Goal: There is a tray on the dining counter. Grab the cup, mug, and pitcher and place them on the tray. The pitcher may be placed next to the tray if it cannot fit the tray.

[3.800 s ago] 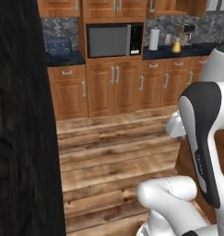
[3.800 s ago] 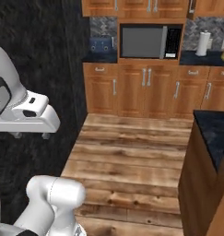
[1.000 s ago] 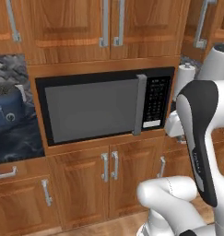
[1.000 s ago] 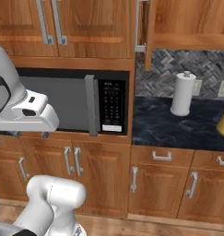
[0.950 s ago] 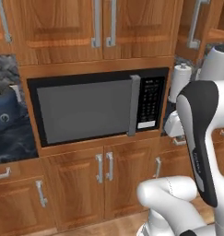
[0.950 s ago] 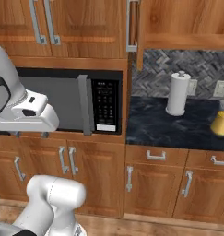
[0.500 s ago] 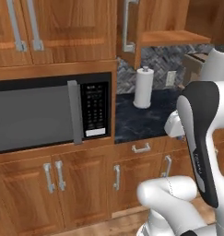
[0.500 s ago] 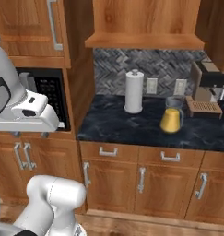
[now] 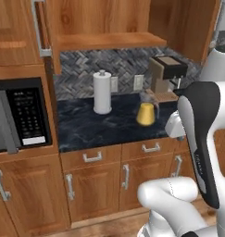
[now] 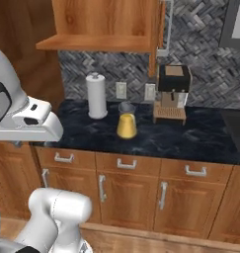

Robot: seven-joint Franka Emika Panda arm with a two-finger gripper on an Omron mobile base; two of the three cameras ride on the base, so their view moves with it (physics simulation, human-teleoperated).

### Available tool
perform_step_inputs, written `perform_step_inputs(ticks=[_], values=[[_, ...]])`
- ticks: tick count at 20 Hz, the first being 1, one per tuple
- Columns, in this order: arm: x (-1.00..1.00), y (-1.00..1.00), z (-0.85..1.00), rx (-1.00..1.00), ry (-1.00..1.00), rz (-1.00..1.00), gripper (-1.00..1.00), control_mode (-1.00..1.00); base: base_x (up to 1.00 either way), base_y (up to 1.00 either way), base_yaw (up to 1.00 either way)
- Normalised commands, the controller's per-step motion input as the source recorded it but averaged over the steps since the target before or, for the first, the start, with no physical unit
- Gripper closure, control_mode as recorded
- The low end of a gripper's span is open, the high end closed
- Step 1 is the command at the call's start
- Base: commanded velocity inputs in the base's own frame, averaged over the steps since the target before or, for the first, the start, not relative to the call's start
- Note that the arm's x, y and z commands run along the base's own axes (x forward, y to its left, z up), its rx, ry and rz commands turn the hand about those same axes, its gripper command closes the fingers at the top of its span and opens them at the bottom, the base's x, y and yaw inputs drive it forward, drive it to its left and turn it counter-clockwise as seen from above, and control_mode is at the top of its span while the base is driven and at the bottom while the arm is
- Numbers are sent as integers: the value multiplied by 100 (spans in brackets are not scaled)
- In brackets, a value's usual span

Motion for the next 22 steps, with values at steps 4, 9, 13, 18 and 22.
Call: perform_step_inputs(ticks=[4,9,13,18,22], values=[[0,0,0,0,0,0,-100,100,47,-98,8],[0,0,0,0,0,0,-100,100,75,-54,5],[0,0,0,0,0,0,-100,100,40,-3,0],[0,0,0,0,0,0,-100,100,0,10,0],[0,0,0,0,0,0,-100,100,-28,60,0]])
